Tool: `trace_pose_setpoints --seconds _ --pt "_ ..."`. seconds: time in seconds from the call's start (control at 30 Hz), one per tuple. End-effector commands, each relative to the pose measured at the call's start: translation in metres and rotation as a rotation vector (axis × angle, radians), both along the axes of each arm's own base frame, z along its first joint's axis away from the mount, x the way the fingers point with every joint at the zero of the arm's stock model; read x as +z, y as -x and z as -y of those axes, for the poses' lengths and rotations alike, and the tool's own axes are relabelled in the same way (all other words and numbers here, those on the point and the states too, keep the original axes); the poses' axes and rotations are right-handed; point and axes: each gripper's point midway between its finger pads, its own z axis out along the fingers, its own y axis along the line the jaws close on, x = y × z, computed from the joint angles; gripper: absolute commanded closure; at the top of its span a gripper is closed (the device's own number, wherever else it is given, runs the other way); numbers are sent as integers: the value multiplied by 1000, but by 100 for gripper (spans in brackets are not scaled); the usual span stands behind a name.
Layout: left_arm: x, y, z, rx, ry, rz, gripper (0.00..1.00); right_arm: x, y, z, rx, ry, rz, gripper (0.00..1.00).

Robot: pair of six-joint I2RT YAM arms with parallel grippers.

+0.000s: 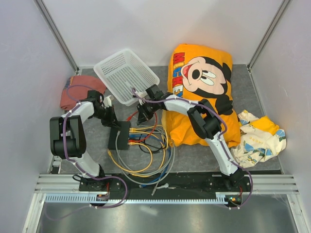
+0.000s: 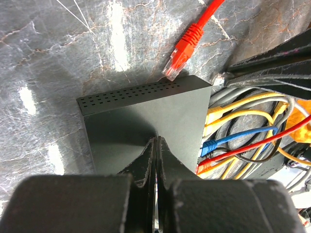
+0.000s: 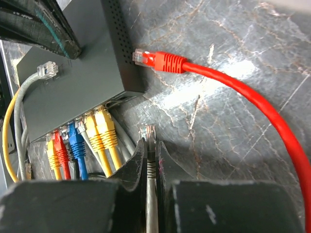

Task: Pull the plug from the switch port

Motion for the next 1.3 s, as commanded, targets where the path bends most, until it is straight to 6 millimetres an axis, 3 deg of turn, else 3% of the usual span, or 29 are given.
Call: trace_pose_setpoints --seconds 0.0,0.17,0.43,0.7,0.9,1.0,1.13,1.27 --pt "-27 -3 -21 14 -133 -6 99 -77 10 55 -160 280 -204 100" --pt "-26 -4 -20 10 -128 -3 98 -54 1 54 -153 257 -129 100" --pt "-19 -5 -18 5 -116 29 98 53 -24 55 -80 125 237 100" --pt "-5 -6 -17 -9 -111 79 98 159 -33 51 -48 -38 506 100" --pt "7 -6 -11 -21 -80 117 98 202 -47 59 -60 -39 677 100" --pt "18 -7 -5 -20 -49 137 98 205 -43 57 -27 -37 669 100" --pt "34 -9 -2 -8 -25 168 98 170 -23 56 -27 22 529 97" --pt "43 -7 1 -8 -9 189 98 137 18 47 89 66 486 92"
